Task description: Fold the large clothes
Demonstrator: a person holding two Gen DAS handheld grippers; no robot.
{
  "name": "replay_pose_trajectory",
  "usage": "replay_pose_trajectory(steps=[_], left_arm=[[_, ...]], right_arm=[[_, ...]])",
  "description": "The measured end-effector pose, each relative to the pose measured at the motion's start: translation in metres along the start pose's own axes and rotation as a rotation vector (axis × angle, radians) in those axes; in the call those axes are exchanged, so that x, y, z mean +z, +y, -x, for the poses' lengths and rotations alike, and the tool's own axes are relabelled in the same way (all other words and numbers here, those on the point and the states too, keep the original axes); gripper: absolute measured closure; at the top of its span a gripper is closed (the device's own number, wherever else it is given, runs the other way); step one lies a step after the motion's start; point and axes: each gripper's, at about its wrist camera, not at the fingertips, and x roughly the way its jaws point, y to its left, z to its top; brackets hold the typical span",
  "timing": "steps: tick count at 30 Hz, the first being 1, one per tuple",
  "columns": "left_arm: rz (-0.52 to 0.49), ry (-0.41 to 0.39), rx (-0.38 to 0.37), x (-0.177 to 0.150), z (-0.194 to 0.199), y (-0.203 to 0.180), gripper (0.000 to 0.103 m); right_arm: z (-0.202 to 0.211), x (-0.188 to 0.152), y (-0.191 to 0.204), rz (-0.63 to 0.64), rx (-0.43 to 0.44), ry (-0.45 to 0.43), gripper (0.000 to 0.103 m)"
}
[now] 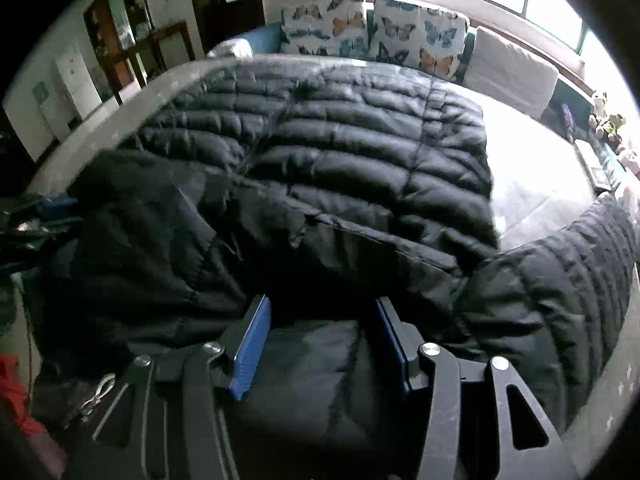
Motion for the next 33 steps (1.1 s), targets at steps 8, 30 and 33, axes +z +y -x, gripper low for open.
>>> replay_pose_trajectory(steps=[8,30,33], left_arm=[[0.022,0.01,-0.087,0.029,0.024,-0.013,0.06],[-0.232,0.165,-0.256,0.104,-0.069,-0.165,0.059],[-0.242,0.171,-0.275,0.108,-0.076,-0.175,0.059]], right_arm=[[0.05,-0.012,-0.099,-0.181,-0.062,-0.099,0.045],[0.015,-0.067,-0.366,-0.914,-0.01,-0.255,0.044],[0.012,-0.063,-0.375,-0.937,0.07,-0.286,0.051]])
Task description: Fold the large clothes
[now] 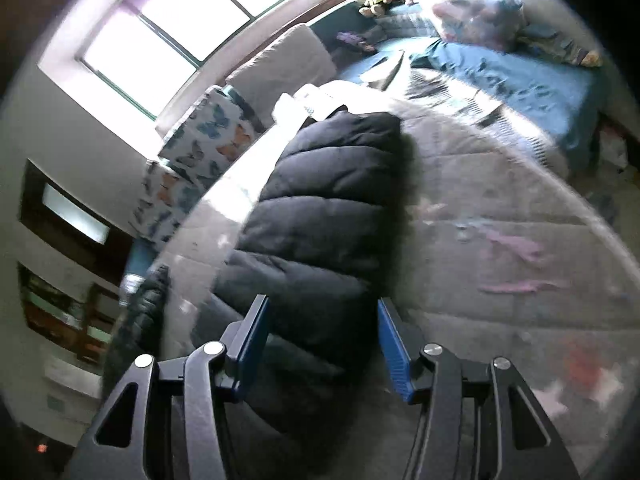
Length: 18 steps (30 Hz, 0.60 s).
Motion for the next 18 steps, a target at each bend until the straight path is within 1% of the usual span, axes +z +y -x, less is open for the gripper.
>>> replay_pose_trajectory(steps=[1,3,5,7,10,14,15,16,17,18], left_arm=[[-0.002,0.004,-0.006,0.003,-0.003,-0.002,0.059],[-0.002,0.008,-0.008,0.008,-0.007,-0.005,0.059],[-0.007,0.008,-0.011,0.013,-0.01,-0.01,0.059],[-0.012,0.005,-0.015,0.018,-0.011,-0.013,0.059],[-0.013,0.0,-0.022,0.024,-0.014,-0.016,0.058],[-0.008,0.0,-0.01,0.028,-0.026,-0.016,0.058],[0.01,0.001,-0.012,0.029,-0.028,-0.014,0.058],[0.023,-0.003,-0.018,0.029,-0.028,-0.013,0.058],[0.034,-0.008,-0.025,0.028,-0.025,-0.011,0.058],[0.042,-0.017,-0.032,0.027,-0.02,-0.01,0.058]], right_arm=[[-0.004,0.001,-0.002,-0.023,0.026,0.006,0.056],[-0.009,0.002,-0.006,-0.062,0.07,0.014,0.073],[-0.011,0.001,-0.011,-0.112,0.126,0.018,0.086],[-0.006,0.001,-0.01,-0.134,0.167,0.006,0.089],[0.011,0.005,0.001,-0.113,0.209,-0.036,0.091],[0.049,0.008,0.041,-0.019,0.235,-0.103,0.093],[0.064,0.007,0.061,0.026,0.248,-0.124,0.093],[0.07,0.005,0.072,0.052,0.257,-0.136,0.093],[0.086,0.001,0.094,0.108,0.268,-0.158,0.093],[0.093,-0.002,0.107,0.14,0.272,-0.17,0.093]])
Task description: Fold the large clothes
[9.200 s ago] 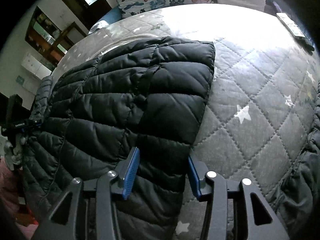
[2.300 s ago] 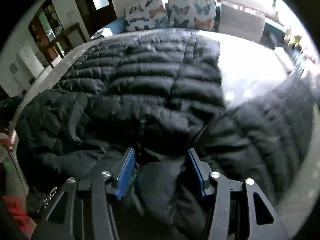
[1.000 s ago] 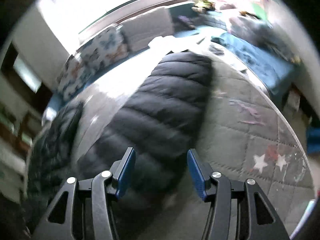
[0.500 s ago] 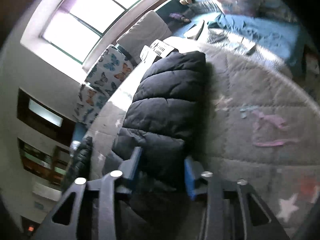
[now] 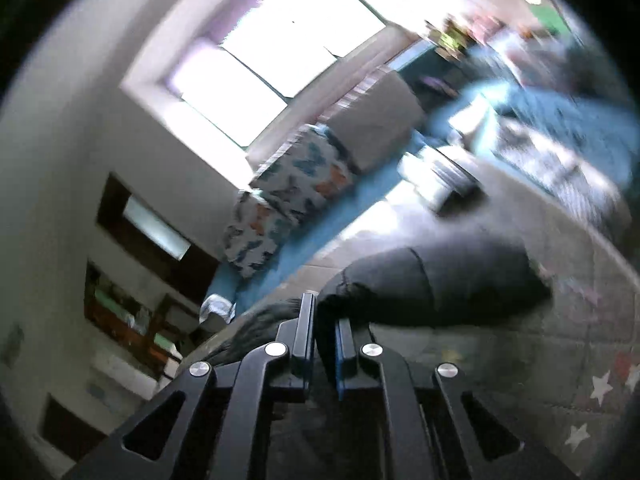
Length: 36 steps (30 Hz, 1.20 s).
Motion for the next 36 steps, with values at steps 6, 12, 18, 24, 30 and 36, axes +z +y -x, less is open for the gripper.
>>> replay_pose_trajectory(steps=[6,12,18,24,30,36], left_arm=[[0.009,-0.103,0.016,-0.027,0.065,0.007,0.058],[0.103,-0.276,0.094,-0.083,0.164,0.053,0.058],[0.246,-0.349,0.172,-0.166,0.227,0.112,0.057],[0.367,-0.312,0.169,-0.23,0.226,0.152,0.057],[0.436,-0.312,0.139,-0.259,0.219,0.168,0.057],[0.438,-0.331,0.101,-0.243,0.22,0.163,0.058]], right_arm=[[0.035,-0.026,0.126,0.229,0.125,-0.043,0.093],[0.042,-0.092,0.224,0.45,0.203,0.015,0.093],[0.013,-0.201,0.293,0.763,0.185,0.196,0.093],[-0.037,-0.341,0.301,1.2,0.016,0.402,0.093],[-0.041,-0.389,0.294,1.385,-0.063,0.436,0.089],[-0.033,-0.371,0.303,1.282,0.006,0.45,0.081]])
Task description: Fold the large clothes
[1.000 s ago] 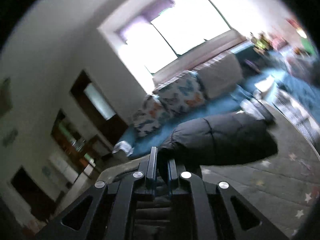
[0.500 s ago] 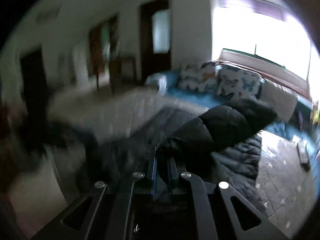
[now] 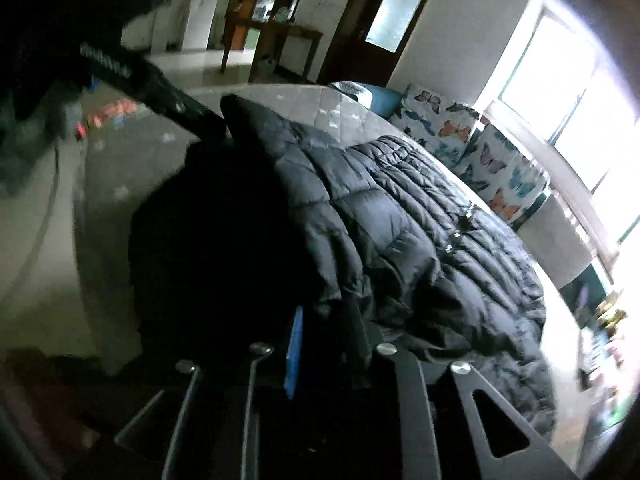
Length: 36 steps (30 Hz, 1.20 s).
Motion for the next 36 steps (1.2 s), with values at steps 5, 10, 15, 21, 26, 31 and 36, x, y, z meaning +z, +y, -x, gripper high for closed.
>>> replay_pose_trajectory(steps=[5,10,15,21,26,31,36], left_arm=[[-0.038,-0.061,-0.021,0.027,0.013,-0.03,0.057],[-0.1,-0.123,-0.025,0.051,0.027,-0.063,0.057],[-0.139,-0.137,-0.069,0.073,0.031,-0.088,0.052],[-0.23,0.003,-0.1,0.074,-0.027,-0.128,0.052],[-0.272,0.092,-0.058,0.067,-0.083,-0.141,0.052],[-0.244,0.137,-0.028,0.049,-0.116,-0.113,0.052],[-0.283,0.12,0.019,0.032,-0.135,-0.097,0.052]], right_arm=[[0.026,-0.003,0.001,-0.082,0.097,-0.057,0.081],[0.063,-0.015,-0.047,-0.249,0.174,-0.132,0.079],[0.067,-0.04,-0.114,-0.359,0.014,-0.081,0.075],[0.029,-0.083,-0.19,-0.584,-0.018,0.049,0.075],[-0.005,-0.099,-0.197,-0.651,0.037,0.094,0.073],[-0.03,-0.109,-0.169,-0.546,-0.009,0.156,0.069],[-0.035,-0.118,-0.165,-0.565,-0.028,0.105,0.069]])
